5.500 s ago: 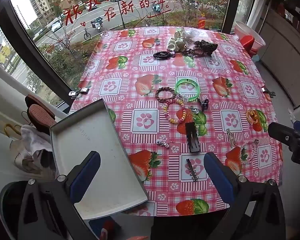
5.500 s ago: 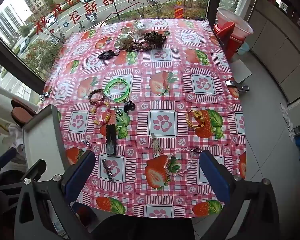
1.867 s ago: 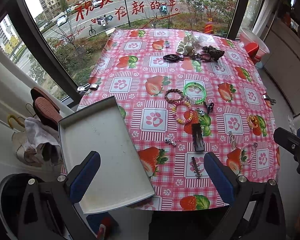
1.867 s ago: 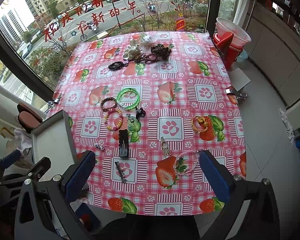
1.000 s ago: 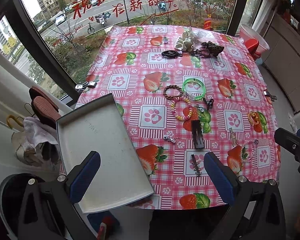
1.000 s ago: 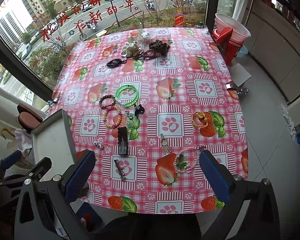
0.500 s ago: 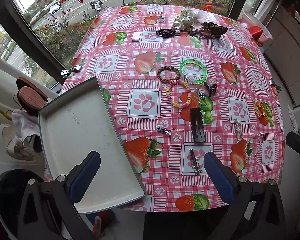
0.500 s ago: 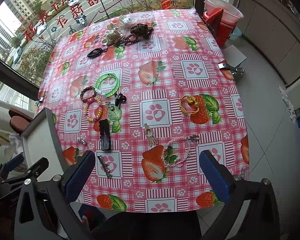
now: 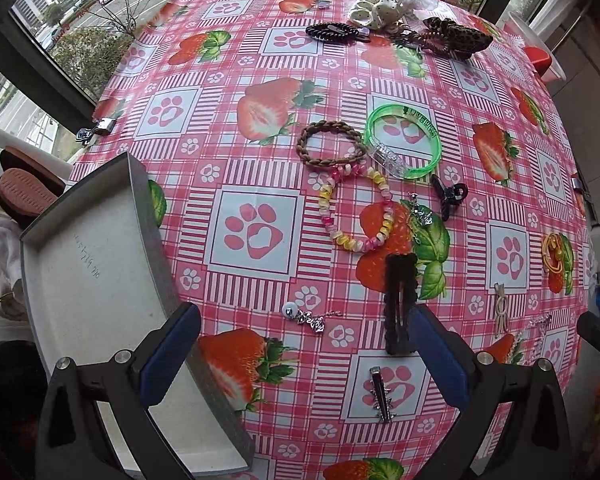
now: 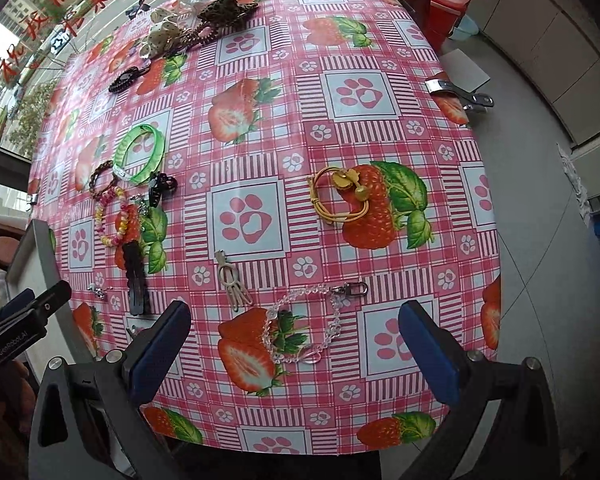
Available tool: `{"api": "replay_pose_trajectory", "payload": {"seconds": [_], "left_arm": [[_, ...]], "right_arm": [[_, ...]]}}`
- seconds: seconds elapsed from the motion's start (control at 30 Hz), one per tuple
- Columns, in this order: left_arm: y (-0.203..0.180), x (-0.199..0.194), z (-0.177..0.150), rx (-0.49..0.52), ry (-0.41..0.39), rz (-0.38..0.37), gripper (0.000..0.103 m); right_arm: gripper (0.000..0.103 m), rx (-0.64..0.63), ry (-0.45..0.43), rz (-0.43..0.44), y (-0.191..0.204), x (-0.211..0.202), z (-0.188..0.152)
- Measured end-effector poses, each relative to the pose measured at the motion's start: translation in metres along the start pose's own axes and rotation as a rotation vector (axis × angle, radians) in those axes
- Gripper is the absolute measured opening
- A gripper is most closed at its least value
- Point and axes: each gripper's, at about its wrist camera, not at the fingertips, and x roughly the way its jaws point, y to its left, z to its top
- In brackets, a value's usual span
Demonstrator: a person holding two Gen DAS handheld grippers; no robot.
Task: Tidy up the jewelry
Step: 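Move the left tool to the beaded bracelet while the right tool approaches the yellow hair tie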
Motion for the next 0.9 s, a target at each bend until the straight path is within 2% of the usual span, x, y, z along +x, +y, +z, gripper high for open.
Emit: {"api": "replay_pose_trajectory", "payload": {"seconds": [0.43,0.63,0.73,0.8,0.9], "left_arm": [[-0.019,0.072,0.051,-0.014,0.029,0.009,0.103],[-0.029,0.085,0.058,-0.007,0.019,0.016,0.103],[-0.034,0.086,0.06,-0.013,0.012,0.013,0.103],[-0.039,0.083,0.061,-0.008,0.004,0.005,0.099],[-0.05,0.076,0.058,0.026,-0.013,-0.01,0.082]], "right_arm": [[0.103,-0.004,0.03,-0.042,-0.036,0.076,0.057],[0.103,-0.028,0.035,-0.049,-0.04,0.099,0.074],[0.103,-0.057,0.017,-0.079,-0.037,0.104,0.081],[0.102,-0.073,0.019,-0.082,-0.032,0.106,0.083],[0.093,-0.1,0.011,-0.095,-0.019,0.103,0.079]]}}
